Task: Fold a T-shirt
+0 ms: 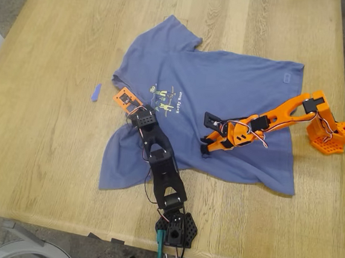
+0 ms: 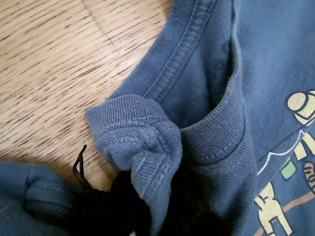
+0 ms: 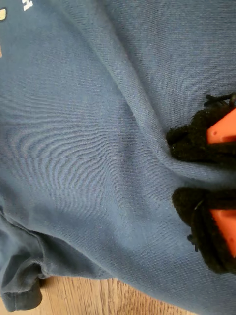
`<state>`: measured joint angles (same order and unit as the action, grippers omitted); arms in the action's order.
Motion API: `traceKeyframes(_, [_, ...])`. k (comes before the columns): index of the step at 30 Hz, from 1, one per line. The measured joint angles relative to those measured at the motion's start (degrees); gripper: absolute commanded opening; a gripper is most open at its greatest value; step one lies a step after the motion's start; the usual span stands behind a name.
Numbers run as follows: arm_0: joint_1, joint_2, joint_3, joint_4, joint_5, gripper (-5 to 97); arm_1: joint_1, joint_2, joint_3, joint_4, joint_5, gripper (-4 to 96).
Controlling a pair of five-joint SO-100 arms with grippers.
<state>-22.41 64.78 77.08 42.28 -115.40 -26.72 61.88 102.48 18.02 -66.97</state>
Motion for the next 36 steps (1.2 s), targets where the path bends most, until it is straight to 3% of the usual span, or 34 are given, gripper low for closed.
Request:
traceKeyframes(11, [0.26,5.54,5.89,0.09,0.00,0,1.41,3.25,-1.58,19.16,-1.76,6.3])
traceKeyframes(13, [0.62,6.94,7.29,-0.09,0.00,0,1.93,4.31,-0.88,21.18,-2.37,1.8])
traceKeyframes(24, [3.78,10.55,11.51,-3.25,0.00,0,4.57,9.32,5.80,16.08,-1.85,0.0])
traceKeyframes(36, [7.12,15.38,11.60,-3.34,0.26,0,8.70,11.16,-3.25,11.69,-3.87,0.0])
